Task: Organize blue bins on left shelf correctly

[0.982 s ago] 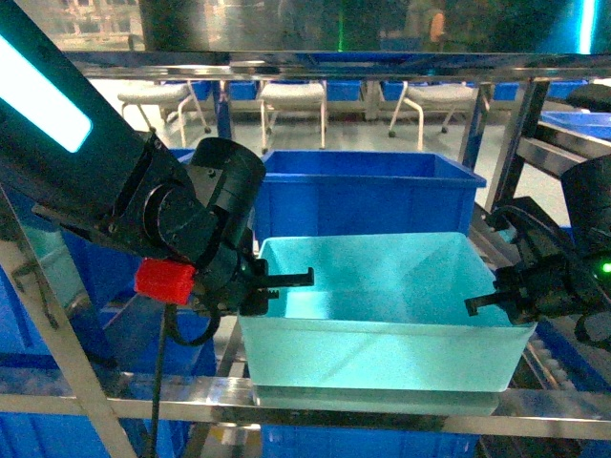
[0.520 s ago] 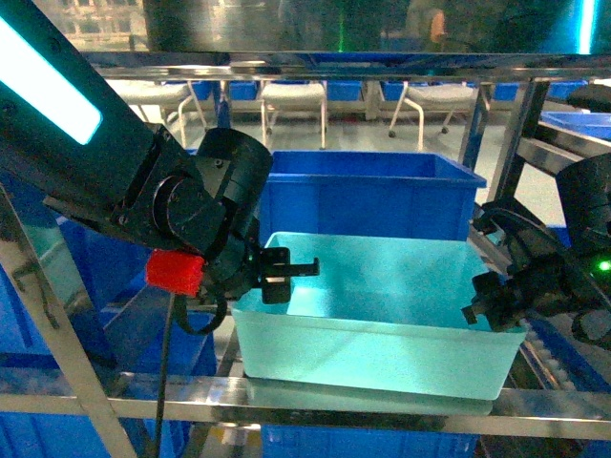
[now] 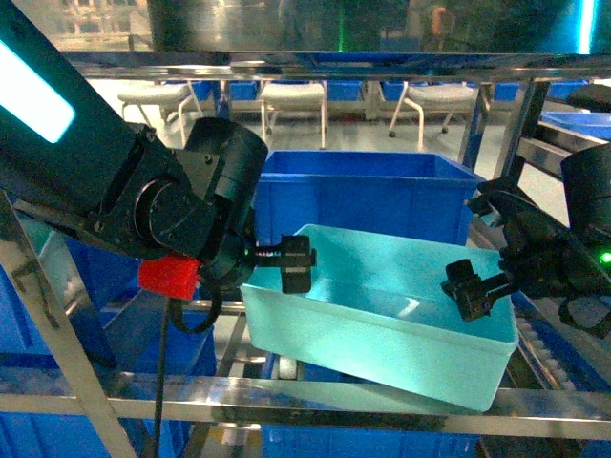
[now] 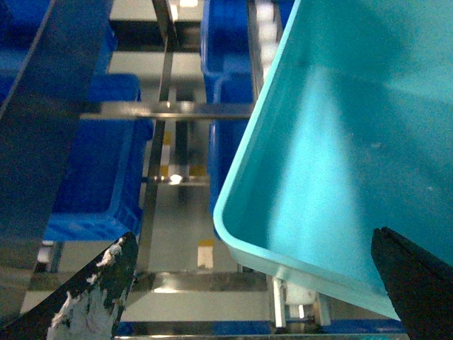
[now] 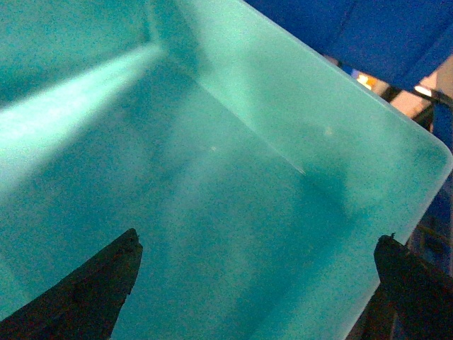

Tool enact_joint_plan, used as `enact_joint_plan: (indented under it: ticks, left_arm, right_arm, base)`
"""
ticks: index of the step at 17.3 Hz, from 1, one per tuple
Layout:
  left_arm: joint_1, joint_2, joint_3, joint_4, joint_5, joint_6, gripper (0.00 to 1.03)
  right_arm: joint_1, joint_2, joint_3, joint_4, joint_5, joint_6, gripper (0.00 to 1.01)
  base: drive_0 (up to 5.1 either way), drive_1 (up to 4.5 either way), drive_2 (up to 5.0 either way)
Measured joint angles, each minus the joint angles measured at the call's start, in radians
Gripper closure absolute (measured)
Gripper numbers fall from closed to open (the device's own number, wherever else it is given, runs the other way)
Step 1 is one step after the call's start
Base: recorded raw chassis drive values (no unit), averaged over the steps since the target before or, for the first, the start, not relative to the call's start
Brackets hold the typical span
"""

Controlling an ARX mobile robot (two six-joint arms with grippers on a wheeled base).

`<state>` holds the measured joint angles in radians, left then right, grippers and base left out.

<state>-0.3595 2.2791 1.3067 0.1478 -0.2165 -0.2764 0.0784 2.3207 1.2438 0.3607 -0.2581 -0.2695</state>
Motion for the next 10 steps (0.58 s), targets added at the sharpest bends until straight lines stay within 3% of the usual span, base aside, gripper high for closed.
enact_joint_plan:
  ticks: [2,4,7,10]
  left_arm:
    - [-0.009,-0.063,-0.031,0.121,-0.03,0.041,0.05]
    - [-0.019,-0.1,-0.085,0.207,-0.037,0.05,0.05]
    - [-0.032,-0.143,-0.192,0.182,-0.021,0.038,0.05]
    - [-0.064,-0.28,-0.36,0.185,-0.027,0.003,0.05]
  right_arm:
    - [0.002,-0.001,-0.024,0.092,-0.064,0.023,0.03]
    - [0.008,-0.013,-0.064,0.185,-0.107,0.04,0.03]
    - [0.021,-0.085,-0.156,0.276,-0.113,0.039,0.03]
    - [0.046,-0.225,-0.343,0.341,-0.114,0.032,0.03]
  base:
    - [0.0,0.0,0.0]
    - [0.0,0.0,0.0]
    - [0.0,0.0,0.0]
    - [0.0,0.0,0.0]
